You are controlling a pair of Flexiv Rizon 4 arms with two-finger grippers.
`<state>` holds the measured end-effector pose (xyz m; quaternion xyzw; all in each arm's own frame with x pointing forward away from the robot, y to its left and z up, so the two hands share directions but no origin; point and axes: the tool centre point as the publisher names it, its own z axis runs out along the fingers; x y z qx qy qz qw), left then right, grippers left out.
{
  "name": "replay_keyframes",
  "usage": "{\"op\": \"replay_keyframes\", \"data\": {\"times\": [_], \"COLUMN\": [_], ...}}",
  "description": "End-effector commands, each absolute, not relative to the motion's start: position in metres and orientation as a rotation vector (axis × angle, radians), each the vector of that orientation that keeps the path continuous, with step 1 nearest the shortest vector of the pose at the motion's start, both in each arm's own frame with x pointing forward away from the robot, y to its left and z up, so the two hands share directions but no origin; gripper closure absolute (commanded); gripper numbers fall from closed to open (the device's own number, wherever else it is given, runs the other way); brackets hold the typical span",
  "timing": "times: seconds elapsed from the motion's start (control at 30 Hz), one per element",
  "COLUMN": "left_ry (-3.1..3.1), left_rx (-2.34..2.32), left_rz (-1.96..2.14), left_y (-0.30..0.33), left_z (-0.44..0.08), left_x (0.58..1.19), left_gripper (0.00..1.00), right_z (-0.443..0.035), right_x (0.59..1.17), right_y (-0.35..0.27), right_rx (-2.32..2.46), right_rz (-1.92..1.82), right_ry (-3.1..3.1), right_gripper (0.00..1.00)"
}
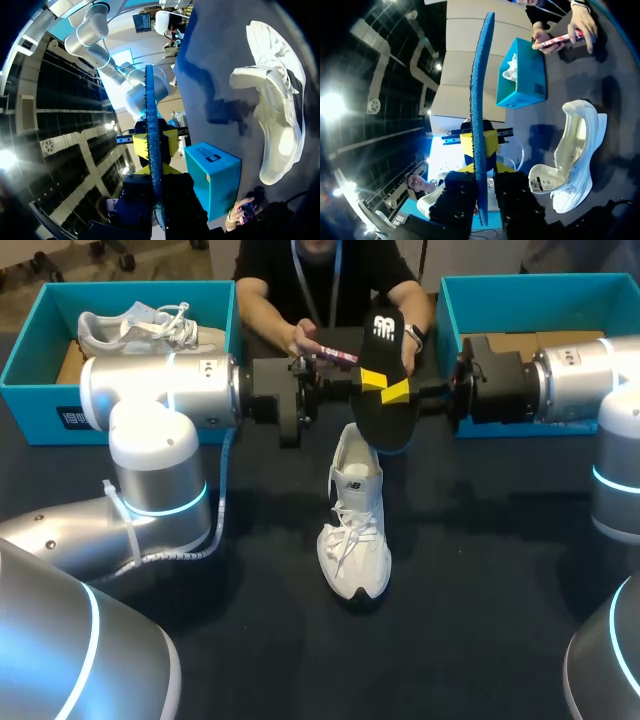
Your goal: Take the shoe out of the shoebox, open the shoe tongue, remove and reinsert the insole, then place the shoe into the shoebox
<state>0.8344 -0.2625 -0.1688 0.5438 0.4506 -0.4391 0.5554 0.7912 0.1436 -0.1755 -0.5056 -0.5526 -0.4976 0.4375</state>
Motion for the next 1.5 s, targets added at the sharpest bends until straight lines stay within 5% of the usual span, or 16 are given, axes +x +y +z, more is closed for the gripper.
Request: {"op": "replay_keyframes", "data": {"times": [0.03, 0.3, 0.33, 0.37, 0.4, 1.1, 1.5], "left_ry": [1.062, 1.079, 1.084, 1.087, 1.088, 1.621, 2.12], "left_rx": [1.278, 1.262, 1.264, 1.271, 1.269, 1.134, 0.689], "left_rz": [-1.034, -1.029, -1.029, -1.032, -1.032, -1.246, -1.405], "left_y": [-0.265, -0.264, -0.264, -0.263, -0.262, -0.186, -0.17], "left_z": [-0.17, -0.171, -0.171, -0.171, -0.17, -0.185, -0.221], "left_x": [0.835, 0.838, 0.838, 0.838, 0.838, 0.85, 0.852], "left_gripper": [1.0, 1.0, 0.71, 0.18, 0.0, 0.0, 0.0], "right_z": [-0.177, -0.176, -0.176, -0.176, -0.176, -0.18, -0.169], "right_x": [0.792, 0.794, 0.794, 0.794, 0.794, 0.812, 0.813], "right_y": [0.147, 0.148, 0.149, 0.149, 0.149, 0.129, 0.133], "right_rx": [-1.255, -1.235, -1.232, -1.225, -1.219, -1.119, -0.876], "right_rz": [-1.24, -1.26, -1.265, -1.277, -1.285, -1.494, -1.628], "right_ry": [-1.373, -1.371, -1.371, -1.371, -1.372, -1.585, -1.831], "right_gripper": [1.0, 1.0, 1.0, 1.0, 1.0, 1.0, 1.0]}}
